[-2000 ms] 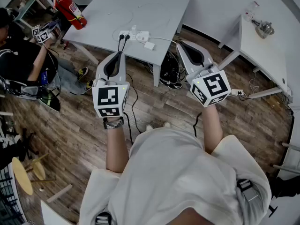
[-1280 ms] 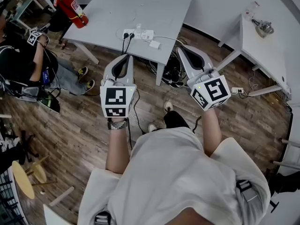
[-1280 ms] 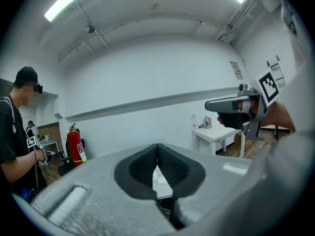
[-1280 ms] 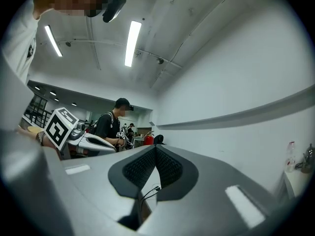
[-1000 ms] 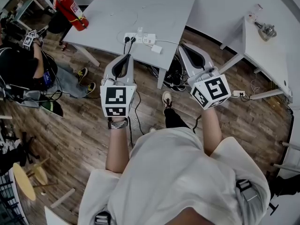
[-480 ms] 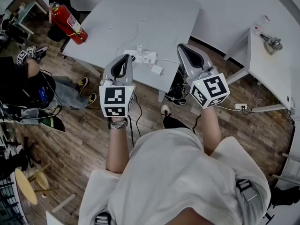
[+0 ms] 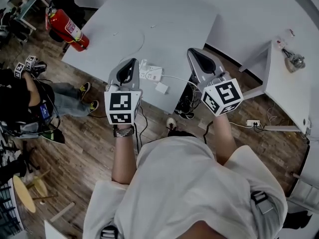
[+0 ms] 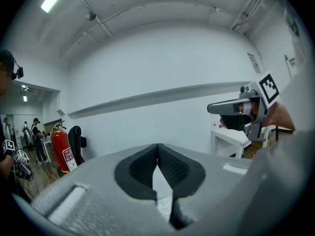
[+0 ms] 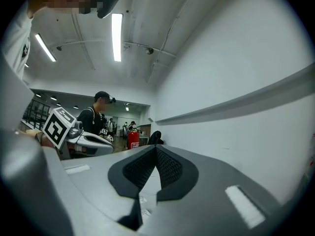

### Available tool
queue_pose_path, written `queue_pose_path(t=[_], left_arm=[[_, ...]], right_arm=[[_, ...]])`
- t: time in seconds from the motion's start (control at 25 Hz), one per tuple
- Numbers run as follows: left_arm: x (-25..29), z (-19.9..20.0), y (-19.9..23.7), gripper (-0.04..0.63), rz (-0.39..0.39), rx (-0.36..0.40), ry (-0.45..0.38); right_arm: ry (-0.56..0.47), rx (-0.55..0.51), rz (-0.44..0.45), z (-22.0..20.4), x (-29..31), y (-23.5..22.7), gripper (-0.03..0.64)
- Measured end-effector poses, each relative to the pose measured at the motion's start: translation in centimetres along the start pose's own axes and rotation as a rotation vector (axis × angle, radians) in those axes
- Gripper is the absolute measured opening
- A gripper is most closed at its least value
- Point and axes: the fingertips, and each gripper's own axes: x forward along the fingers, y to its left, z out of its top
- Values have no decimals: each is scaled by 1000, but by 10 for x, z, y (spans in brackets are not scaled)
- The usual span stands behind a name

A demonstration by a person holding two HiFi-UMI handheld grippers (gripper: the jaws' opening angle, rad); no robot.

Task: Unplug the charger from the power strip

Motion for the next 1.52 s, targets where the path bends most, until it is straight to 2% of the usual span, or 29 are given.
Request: queue_pose_path(t=[0.28,0.68,1.08,1.52], left_arm=[[37,-5,2,5,48,-7,30],[61,-21,18,5,65,-37,59],[80,-56,43,8,42,-74,140],[103,-111,46,62,-28,-114,240]], right_arm=[[20,10,70,-15,30,-31,2],[29,45,103,-31,69,-43,2],[98,59,117,-61,107,-33,2],[205,85,125,-111,140,-25,2]])
